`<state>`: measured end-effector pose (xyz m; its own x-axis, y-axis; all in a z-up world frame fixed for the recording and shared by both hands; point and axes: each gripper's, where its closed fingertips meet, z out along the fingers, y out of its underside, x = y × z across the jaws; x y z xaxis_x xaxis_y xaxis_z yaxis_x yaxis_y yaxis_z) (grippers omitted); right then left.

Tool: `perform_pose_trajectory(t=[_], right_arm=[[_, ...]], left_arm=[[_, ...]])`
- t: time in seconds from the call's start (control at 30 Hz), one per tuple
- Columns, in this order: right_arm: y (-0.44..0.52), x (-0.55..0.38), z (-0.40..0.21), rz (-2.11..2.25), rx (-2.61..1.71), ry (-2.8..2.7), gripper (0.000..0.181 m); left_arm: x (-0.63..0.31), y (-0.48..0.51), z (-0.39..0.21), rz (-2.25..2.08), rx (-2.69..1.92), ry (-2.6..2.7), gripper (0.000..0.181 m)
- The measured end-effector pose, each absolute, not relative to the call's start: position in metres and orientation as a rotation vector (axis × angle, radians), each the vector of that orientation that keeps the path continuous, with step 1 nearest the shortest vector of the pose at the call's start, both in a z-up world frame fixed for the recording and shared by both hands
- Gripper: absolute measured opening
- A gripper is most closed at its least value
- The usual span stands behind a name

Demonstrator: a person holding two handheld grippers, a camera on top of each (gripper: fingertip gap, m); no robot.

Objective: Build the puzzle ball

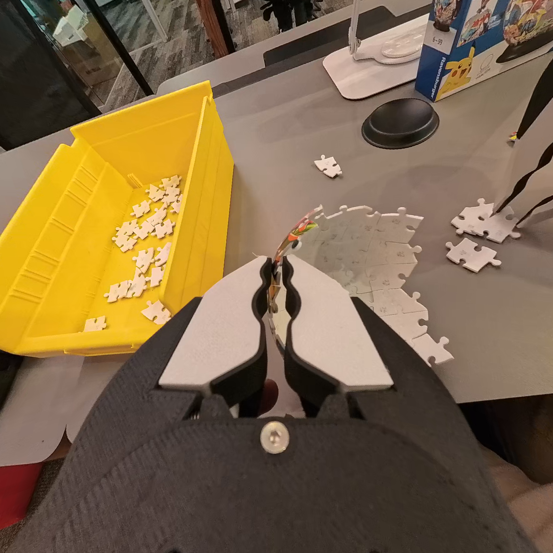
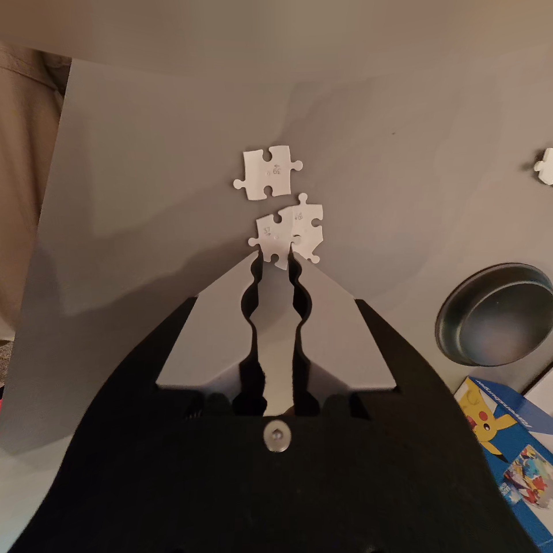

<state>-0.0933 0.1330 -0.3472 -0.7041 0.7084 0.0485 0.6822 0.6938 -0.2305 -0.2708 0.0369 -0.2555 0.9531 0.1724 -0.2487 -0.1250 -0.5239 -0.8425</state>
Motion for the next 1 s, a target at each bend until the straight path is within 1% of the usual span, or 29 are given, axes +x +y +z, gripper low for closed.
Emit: perform_pose_trajectory(t=[0.27, 0.33, 0.43, 0.77, 1.0], right_arm=[[0.132, -0.096, -0.341, 0.308, -1.130, -2.755, 0.019], [0.132, -0.098, -0.338, 0.313, -1.129, -2.740, 0.014], [0.130, -0.099, -0.343, 0.350, -1.158, -2.745, 0.012], [0.131, -0.105, -0.344, 0.392, -1.184, -2.721, 0.011], [0.129, -0.106, -0.350, 0.441, -1.221, -2.722, 0.008]], left_arm=[[-0.270, 0.037, -0.255, 0.372, -2.089, -0.032, 0.006], [-0.270, 0.037, -0.255, 0.373, -2.090, -0.031, 0.006], [-0.269, 0.037, -0.255, 0.373, -2.089, -0.029, 0.006], [-0.270, 0.036, -0.255, 0.372, -2.088, -0.031, 0.006], [-0.270, 0.036, -0.254, 0.373, -2.087, -0.031, 0.006]])
